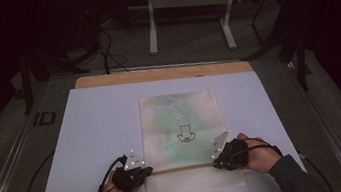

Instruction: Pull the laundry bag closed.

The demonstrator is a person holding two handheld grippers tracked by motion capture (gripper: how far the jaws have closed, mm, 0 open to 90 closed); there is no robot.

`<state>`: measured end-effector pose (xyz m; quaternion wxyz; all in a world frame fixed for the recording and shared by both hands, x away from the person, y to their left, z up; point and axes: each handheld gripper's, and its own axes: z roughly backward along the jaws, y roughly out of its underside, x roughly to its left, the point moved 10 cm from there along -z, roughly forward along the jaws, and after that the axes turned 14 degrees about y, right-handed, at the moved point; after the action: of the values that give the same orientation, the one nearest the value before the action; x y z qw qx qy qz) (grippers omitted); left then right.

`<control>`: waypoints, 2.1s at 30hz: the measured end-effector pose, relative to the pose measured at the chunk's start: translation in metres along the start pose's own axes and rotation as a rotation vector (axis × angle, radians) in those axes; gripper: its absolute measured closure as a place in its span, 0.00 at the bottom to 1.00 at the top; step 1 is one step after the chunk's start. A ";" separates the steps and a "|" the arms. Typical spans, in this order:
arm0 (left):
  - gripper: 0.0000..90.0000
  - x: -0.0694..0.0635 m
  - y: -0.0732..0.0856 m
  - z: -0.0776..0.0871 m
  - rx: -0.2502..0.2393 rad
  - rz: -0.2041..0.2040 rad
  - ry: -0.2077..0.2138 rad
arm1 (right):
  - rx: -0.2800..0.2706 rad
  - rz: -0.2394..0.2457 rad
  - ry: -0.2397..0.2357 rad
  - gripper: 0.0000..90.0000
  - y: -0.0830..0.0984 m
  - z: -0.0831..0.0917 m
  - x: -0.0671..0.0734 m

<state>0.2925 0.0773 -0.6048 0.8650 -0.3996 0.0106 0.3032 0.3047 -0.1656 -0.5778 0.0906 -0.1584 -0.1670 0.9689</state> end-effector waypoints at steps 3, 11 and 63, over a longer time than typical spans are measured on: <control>0.99 0.000 0.000 0.000 0.001 -0.001 -0.001 | -0.001 -0.004 0.000 0.92 0.002 0.002 -0.001; 0.99 0.000 0.000 0.000 0.001 -0.001 -0.001 | 0.008 -0.015 0.007 0.92 0.008 0.004 -0.003; 0.99 0.000 0.000 0.000 0.005 -0.005 -0.003 | 0.014 -0.131 0.027 0.91 0.059 0.017 -0.017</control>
<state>0.2926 0.0772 -0.6047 0.8668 -0.3968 0.0090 0.3018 0.3078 -0.2293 -0.5783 0.1574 -0.1593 -0.1691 0.9598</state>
